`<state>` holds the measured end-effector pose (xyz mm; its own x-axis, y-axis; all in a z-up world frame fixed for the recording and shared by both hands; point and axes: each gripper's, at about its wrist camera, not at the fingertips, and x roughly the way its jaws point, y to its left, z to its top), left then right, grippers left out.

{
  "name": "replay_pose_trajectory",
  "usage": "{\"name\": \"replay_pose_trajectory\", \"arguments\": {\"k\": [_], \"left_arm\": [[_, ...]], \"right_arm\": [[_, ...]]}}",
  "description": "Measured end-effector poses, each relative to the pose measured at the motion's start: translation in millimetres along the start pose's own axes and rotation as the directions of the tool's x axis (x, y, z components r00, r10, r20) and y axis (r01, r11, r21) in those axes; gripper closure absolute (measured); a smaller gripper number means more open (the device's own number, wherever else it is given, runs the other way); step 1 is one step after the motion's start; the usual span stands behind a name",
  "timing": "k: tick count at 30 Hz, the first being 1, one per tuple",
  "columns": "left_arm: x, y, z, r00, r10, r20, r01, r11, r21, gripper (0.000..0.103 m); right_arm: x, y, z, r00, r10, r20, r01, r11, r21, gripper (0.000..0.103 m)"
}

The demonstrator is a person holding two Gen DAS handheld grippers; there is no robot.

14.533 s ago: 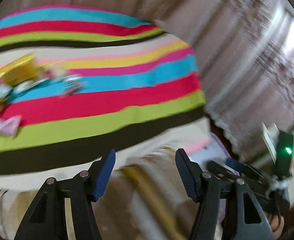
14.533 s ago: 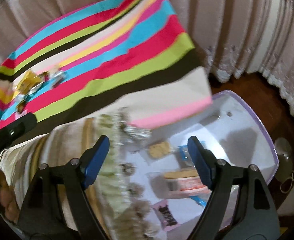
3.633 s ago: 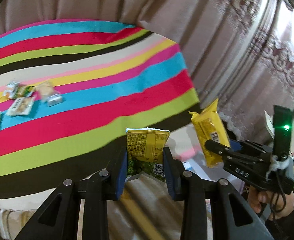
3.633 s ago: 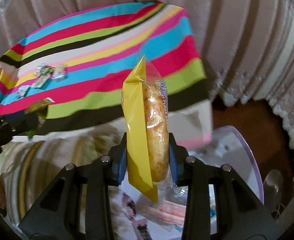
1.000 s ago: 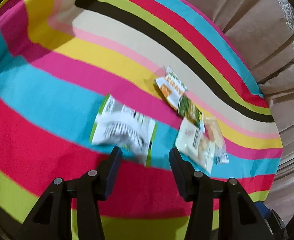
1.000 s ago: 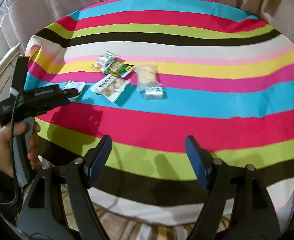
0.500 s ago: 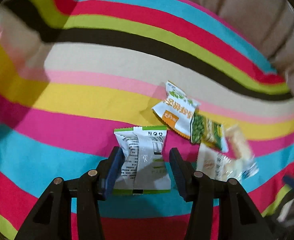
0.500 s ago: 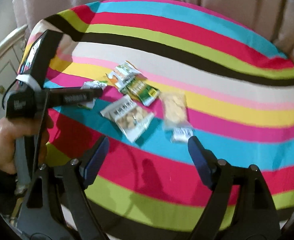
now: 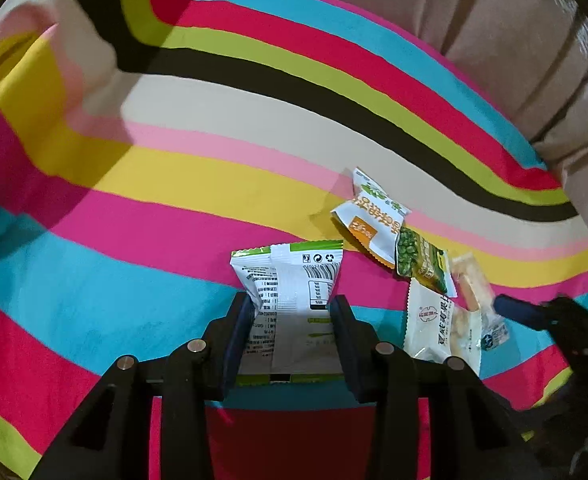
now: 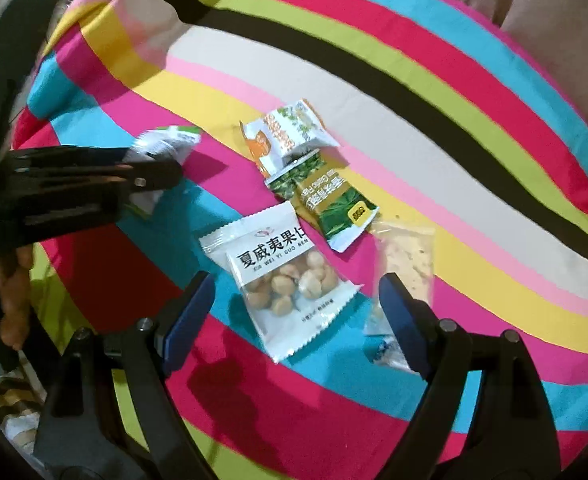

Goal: Organize snacks
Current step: 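Grasp the white snack packet with the left gripper while the right gripper grasps the white nut packet, then lift both held white packets and carry them over the white box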

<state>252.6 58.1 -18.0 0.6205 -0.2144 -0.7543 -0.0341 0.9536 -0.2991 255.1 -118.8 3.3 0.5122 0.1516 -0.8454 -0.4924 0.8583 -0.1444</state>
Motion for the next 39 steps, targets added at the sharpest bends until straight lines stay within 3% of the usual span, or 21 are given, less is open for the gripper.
{"name": "replay_pose_trajectory", "arguments": {"k": [2, 7, 10, 12, 23, 32, 39], "left_arm": [[-3, 5, -2, 1.000, -0.016, 0.005, 0.016, 0.999, -0.029, 0.061], [-4, 9, -1, 1.000, -0.028, 0.010, 0.028, 0.998, -0.051, 0.061], [-4, 12, -1, 0.999, -0.031, 0.013, 0.032, 0.998, -0.054, 0.061], [-3, 11, -1, 0.999, -0.029, 0.014, 0.030, 0.998, -0.053, 0.061], [-10, 5, -15, 1.000, -0.014, 0.016, 0.015, 0.999, -0.046, 0.062], [-30, 9, -29, 0.998, -0.050, 0.030, 0.053, 0.995, -0.087, 0.062], [-58, -10, -49, 0.995, -0.085, 0.052, 0.089, 0.992, -0.090, 0.062]], "right_arm": [[7, -3, 3, 1.000, 0.024, -0.009, -0.024, 1.000, 0.010, 0.018], [22, -4, 9, 0.998, 0.052, -0.039, -0.051, 0.998, 0.029, 0.035], [24, -7, 8, 0.997, 0.077, -0.030, -0.075, 0.995, 0.069, 0.037], [23, -8, 7, 0.994, 0.104, -0.027, -0.101, 0.990, 0.093, 0.049], [1, -5, -26, 0.996, 0.074, -0.040, -0.067, 0.985, 0.159, 0.052], [-26, -8, -60, 0.997, 0.060, -0.053, -0.047, 0.974, 0.220, 0.054], [-69, -24, -85, 1.000, 0.017, -0.024, -0.009, 0.957, 0.291, 0.054]]}}
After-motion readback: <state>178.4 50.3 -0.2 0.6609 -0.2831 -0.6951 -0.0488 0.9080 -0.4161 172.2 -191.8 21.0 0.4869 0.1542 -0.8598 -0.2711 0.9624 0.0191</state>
